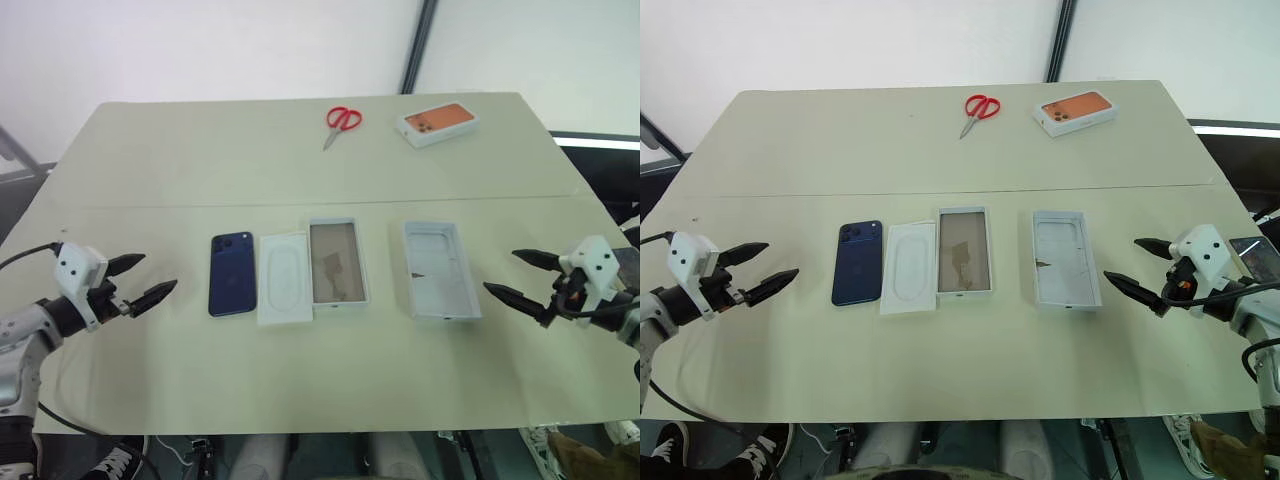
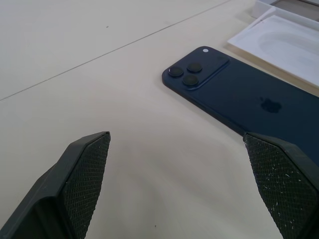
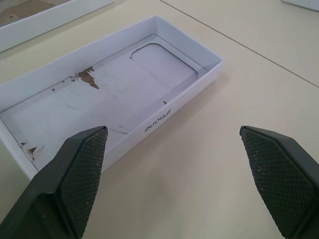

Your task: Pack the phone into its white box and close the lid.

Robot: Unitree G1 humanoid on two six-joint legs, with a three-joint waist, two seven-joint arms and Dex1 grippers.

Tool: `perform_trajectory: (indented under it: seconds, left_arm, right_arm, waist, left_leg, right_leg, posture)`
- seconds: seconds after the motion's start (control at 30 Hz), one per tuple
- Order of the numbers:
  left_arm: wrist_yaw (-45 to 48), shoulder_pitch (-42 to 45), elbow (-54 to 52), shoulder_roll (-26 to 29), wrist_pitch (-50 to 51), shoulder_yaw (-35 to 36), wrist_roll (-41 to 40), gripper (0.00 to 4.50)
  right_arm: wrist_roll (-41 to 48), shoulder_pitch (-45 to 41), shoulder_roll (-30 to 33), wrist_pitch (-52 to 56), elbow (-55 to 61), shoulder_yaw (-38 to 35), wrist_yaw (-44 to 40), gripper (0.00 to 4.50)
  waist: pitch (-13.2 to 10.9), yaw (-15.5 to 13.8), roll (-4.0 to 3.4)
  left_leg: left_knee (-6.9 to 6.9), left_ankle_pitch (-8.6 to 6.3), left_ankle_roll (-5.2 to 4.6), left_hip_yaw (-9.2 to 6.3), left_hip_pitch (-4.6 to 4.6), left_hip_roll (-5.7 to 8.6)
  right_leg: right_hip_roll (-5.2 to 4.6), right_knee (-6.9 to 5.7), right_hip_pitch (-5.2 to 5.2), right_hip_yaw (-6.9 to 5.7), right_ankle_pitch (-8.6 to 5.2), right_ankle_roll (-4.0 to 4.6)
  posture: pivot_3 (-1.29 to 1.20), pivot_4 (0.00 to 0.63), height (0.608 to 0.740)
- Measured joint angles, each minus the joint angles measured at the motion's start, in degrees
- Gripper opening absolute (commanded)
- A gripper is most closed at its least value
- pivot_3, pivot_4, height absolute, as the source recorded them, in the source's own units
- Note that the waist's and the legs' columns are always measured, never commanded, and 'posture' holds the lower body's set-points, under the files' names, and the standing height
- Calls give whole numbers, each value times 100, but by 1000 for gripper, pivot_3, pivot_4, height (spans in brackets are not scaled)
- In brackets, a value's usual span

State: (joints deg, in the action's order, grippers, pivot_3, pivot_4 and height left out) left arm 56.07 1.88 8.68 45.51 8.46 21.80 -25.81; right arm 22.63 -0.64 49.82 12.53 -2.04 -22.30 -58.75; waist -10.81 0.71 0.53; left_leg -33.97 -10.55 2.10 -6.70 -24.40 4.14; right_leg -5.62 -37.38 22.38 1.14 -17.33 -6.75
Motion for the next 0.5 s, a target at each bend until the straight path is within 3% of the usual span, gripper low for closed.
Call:
perform_trajectory:
  seconds: [0.5]
  left_arm:
    - [22,-2,-89,-10,-22,-20,35,4500]
  right_arm:
    - [-1,-32,0,8,0,138,76,4447]
  waist:
    - [0,2,0]
  left_leg:
    - [-2,0,0,1,0,0]
  right_leg:
    - [0,-3,0,0,0,0]
  posture:
    - [0,150,740]
